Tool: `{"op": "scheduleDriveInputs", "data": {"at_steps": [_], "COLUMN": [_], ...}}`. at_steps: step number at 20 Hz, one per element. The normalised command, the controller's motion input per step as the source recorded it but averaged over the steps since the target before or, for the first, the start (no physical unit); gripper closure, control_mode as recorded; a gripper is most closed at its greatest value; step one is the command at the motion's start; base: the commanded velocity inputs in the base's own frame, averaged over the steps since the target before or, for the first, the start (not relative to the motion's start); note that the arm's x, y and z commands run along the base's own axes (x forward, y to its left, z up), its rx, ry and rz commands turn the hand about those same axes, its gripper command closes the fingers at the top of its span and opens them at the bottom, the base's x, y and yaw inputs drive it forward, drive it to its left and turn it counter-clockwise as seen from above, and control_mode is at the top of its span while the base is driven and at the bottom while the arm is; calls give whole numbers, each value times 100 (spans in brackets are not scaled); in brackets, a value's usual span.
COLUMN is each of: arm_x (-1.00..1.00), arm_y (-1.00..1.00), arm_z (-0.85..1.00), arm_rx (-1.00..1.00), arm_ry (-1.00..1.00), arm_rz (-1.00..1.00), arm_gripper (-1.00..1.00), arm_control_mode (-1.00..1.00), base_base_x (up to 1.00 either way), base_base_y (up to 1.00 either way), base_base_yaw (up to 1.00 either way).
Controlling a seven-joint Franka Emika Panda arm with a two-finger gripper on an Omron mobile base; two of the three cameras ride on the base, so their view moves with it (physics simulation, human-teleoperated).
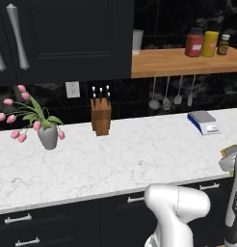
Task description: Pick up the sponge from the counter and clean the cutting board by briefly scrubbing or pressing down on the cutting board. Once finished, release the sponge.
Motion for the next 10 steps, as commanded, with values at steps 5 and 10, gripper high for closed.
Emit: {"op": "scheduleDriveInputs", "data": {"at_steps": [5, 10], "arm_x": [0, 0], "arm_y": [0, 0], "arm_z": [0, 0], "arm_rx": [0, 0], "arm_ry": [0, 0], "arm_rz": [0, 0], "arm_gripper": [100, 100], "arm_control_mode": [100, 100], "base_base_x": [-20, -21], "base_base_y": [-11, -68], "base_base_yaw": [-2, -1]}}
